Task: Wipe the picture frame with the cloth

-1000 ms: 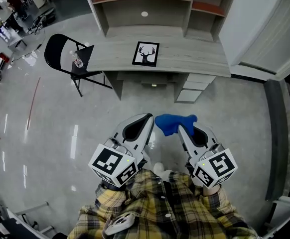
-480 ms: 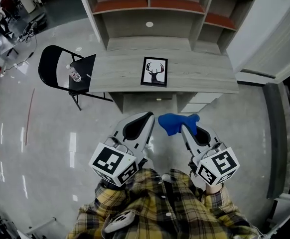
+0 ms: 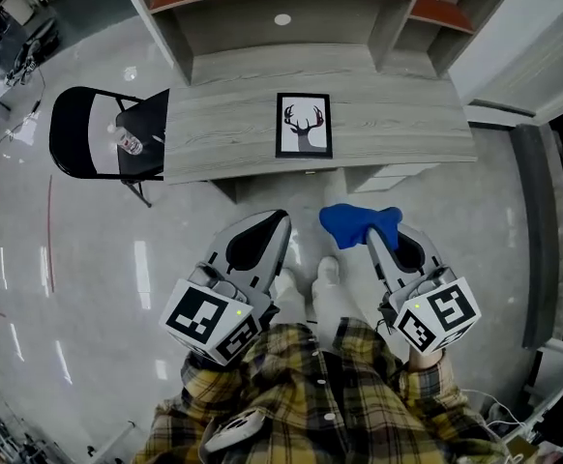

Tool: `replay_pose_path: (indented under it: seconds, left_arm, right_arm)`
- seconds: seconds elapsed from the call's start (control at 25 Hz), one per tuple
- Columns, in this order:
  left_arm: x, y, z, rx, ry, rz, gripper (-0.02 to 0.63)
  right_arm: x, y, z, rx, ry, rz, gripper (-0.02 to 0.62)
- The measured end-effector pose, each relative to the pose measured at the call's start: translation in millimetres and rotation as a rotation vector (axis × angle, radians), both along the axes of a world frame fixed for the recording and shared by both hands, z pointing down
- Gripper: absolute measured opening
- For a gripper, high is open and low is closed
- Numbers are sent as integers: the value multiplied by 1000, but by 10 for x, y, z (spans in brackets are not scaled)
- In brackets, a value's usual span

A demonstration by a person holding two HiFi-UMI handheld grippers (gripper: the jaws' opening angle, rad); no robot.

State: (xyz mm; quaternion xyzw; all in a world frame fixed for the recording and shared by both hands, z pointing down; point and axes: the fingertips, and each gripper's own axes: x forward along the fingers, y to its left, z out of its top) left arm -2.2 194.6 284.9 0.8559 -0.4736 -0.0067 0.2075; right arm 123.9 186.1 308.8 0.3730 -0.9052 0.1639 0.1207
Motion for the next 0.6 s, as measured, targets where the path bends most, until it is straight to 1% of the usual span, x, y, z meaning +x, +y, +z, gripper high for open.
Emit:
replay_pose_path:
  seconds: [0.12, 0.24, 0.48, 0.6]
  left_arm:
    - [-25, -234, 131, -24, 12, -8, 5]
    - [6, -513, 159, -23, 17, -19, 5]
    - [124, -1183, 17, 19, 12, -58, 5]
    - [193, -1495, -122, 57, -22, -76, 5]
  right_arm:
    - [18, -203, 130, -21, 9, 3, 41]
    - [81, -452, 182, -21, 6, 1, 41]
    - [225, -1174, 160, 5, -14, -36, 41]
    - [287, -1519, 70, 28, -20, -58, 41]
